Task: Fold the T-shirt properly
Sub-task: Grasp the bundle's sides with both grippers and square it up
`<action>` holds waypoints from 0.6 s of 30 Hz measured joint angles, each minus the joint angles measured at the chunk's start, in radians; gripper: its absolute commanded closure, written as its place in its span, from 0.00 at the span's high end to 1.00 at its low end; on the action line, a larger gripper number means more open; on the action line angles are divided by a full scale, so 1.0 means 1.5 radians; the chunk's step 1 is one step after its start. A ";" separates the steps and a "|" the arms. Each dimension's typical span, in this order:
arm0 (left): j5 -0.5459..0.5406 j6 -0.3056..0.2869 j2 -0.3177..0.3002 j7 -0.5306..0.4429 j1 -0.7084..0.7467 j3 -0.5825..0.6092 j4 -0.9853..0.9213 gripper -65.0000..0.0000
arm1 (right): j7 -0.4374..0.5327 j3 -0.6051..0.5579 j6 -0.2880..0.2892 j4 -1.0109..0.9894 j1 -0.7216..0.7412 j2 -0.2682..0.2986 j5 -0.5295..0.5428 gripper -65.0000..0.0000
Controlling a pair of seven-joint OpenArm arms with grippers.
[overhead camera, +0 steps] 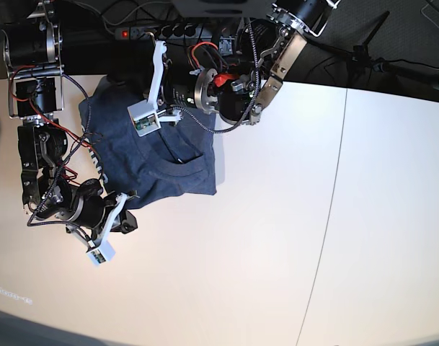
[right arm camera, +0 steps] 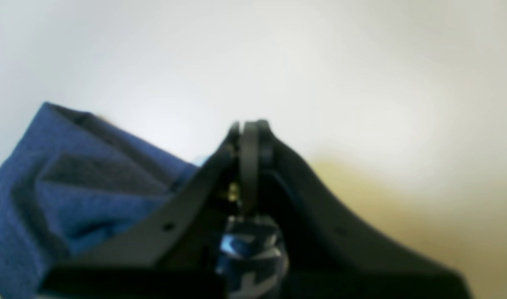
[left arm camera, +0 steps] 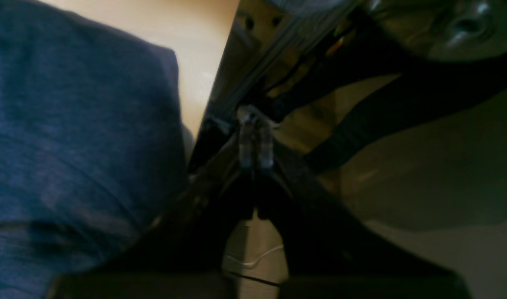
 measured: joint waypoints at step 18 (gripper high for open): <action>0.142 0.000 0.000 -0.091 -0.025 0.000 -0.146 0.00 | -0.005 -0.127 0.000 -0.001 0.000 0.015 -0.060 0.00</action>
